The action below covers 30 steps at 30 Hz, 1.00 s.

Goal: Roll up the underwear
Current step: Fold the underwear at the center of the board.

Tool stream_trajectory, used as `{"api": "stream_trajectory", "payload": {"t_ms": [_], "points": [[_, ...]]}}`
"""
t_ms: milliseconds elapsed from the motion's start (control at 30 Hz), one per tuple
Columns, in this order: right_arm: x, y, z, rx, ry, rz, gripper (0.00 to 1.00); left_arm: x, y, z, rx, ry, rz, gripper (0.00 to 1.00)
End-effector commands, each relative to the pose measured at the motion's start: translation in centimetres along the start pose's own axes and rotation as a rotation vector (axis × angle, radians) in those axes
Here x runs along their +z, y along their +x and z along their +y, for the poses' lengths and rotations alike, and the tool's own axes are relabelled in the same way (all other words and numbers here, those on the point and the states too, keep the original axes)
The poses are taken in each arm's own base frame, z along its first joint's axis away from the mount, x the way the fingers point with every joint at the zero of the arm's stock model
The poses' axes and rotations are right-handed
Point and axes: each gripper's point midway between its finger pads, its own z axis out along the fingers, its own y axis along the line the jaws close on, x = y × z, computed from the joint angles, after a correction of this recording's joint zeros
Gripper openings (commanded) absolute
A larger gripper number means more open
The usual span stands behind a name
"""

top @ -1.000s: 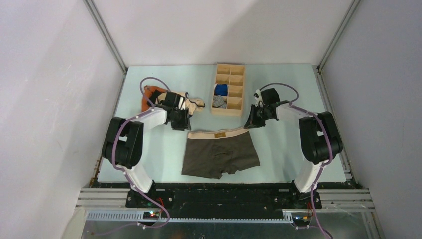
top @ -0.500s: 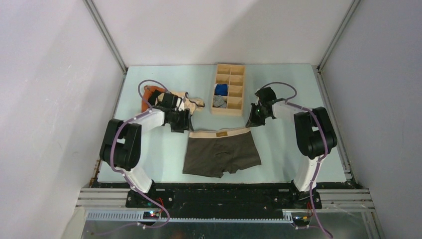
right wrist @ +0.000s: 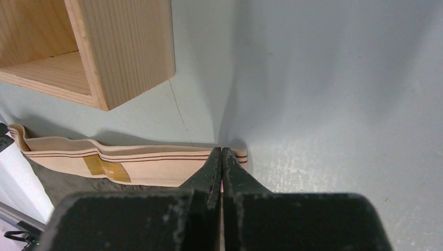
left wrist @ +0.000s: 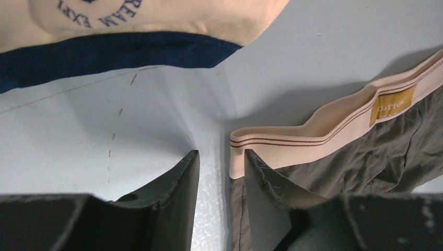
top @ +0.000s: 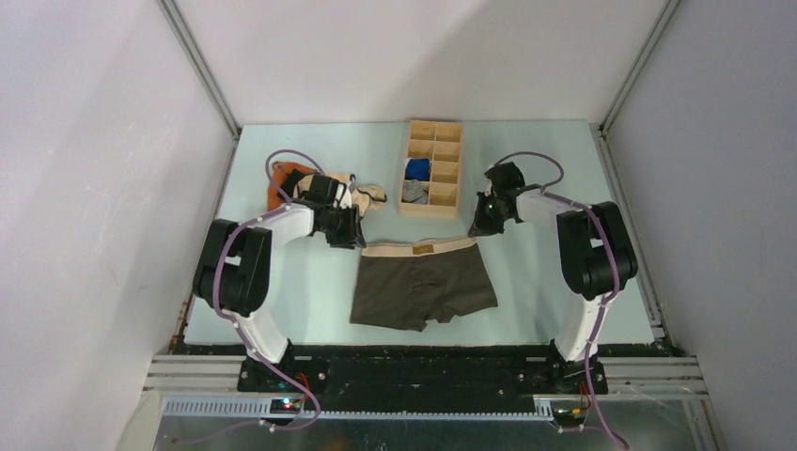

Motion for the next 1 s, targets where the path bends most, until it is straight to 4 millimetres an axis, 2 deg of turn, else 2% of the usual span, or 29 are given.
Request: {"api": "stream_trajectory", "payload": {"t_ms": [0,200,367,433,467,500,533,567,600,633,667,700,733,767,800,833,867,900,933,967], "points": [[0.7,-1.3,-1.6,-0.036,0.065,-0.044,0.0,0.4,-1.7,-1.9,0.055,0.076,-0.038,0.44],[0.7,-1.2,-1.2,-0.051,0.055,-0.044,0.0,1.3,-1.6,-2.9,0.076,0.106,-0.003,0.35],[-0.2,-1.9,-0.5,-0.074,0.037,-0.07,0.0,1.6,-2.1,-2.3,0.086,0.06,-0.019,0.15],[-1.8,-2.9,1.2,-0.15,-0.025,-0.103,0.0,1.4,-2.5,-1.8,0.087,0.024,-0.031,0.09],[-2.6,-2.8,2.9,-0.208,-0.084,-0.106,0.0,1.1,-2.7,-1.6,0.087,0.009,-0.039,0.08],[-4.4,-3.7,4.8,-0.316,-0.132,-0.156,0.0,1.0,-2.7,-1.7,0.086,0.007,-0.042,0.04],[-5.2,-2.8,7.5,-0.415,-0.203,-0.156,0.0,0.7,-3.0,-1.8,0.079,0.008,-0.053,0.03],[-7.1,-3.0,9.4,-0.564,-0.25,-0.207,0.0,0.6,-3.0,-1.9,0.074,0.01,-0.056,0.01],[-7.9,-1.2,12.3,-0.673,-0.351,-0.201,0.07,0.3,-3.1,-2.3,0.062,0.022,-0.066,0.0],[-9.3,-0.6,13.9,-0.809,-0.408,-0.255,0.12,0.2,-3.0,-2.4,0.047,0.029,-0.067,0.0],[-10.0,1.6,16.5,-0.908,-0.502,-0.252,0.22,-0.1,-3.1,-2.6,0.04,0.036,-0.073,0.0],[-10.9,2.7,17.8,-1.028,-0.565,-0.293,0.31,-0.3,-3.0,-2.7,0.024,0.036,-0.066,0.0],[-11.5,5.2,19.8,-1.114,-0.649,-0.282,0.35,-0.4,-2.9,-2.9,0.018,0.043,-0.056,0.0],[-11.4,6.2,20.7,-1.208,-0.684,-0.298,0.41,-0.4,-2.7,-3.0,0.012,0.049,-0.044,0.0],[-11.1,8.9,22.4,-1.284,-0.741,-0.27,0.43,-0.3,-2.4,-3.2,0.004,0.061,-0.029,0.0],[-10.7,10.0,23.1,-1.365,-0.762,-0.276,0.44,-0.3,-2.2,-3.2,-0.016,0.065,-0.022,0.0],[-10.1,12.5,24.3,-1.462,-0.801,-0.256,0.45,-0.3,-2.1,-3.4,-0.026,0.077,-0.022,0.0],[-9.6,13.6,24.9,-1.503,-0.816,-0.25,0.44,-0.3,-2.1,-3.5,-0.037,0.084,-0.029,0.0],[-8.9,15.9,25.7,-1.57,-0.843,-0.228,0.44,-0.6,-2.2,-3.7,-0.04,0.091,-0.04,0.0],[-8.5,16.7,26.2,-1.599,-0.86,-0.23,0.43,-0.8,-2.6,-3.9,-0.043,0.099,-0.057,0.0]]}}
